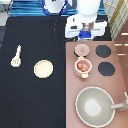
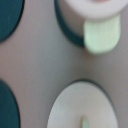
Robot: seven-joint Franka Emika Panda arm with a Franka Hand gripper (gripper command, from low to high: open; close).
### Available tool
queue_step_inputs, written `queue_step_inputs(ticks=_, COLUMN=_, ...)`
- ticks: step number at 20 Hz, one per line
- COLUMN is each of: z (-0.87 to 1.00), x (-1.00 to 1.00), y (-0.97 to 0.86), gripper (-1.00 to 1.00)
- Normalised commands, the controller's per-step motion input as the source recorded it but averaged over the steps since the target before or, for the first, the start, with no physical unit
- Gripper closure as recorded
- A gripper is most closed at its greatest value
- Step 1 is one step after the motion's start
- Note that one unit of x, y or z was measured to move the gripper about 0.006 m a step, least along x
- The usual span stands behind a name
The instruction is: Take the lid off the pot, put the pot on the plate, and use the tool to push the pot to the front of the table.
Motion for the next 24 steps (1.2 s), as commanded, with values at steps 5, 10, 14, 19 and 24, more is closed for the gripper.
queue_step_inputs(ticks=5, z=0.6, x=0.91, y=-0.19, gripper=-1.0)
queue_step_inputs(ticks=10, z=0.27, x=0.99, y=-0.18, gripper=-1.0)
queue_step_inputs(ticks=14, z=-0.18, x=1.0, y=-0.27, gripper=-1.0)
queue_step_inputs(ticks=19, z=-0.42, x=0.85, y=-0.15, gripper=-1.0)
queue_step_inputs(ticks=24, z=-0.32, x=0.42, y=-0.02, gripper=-1.0)
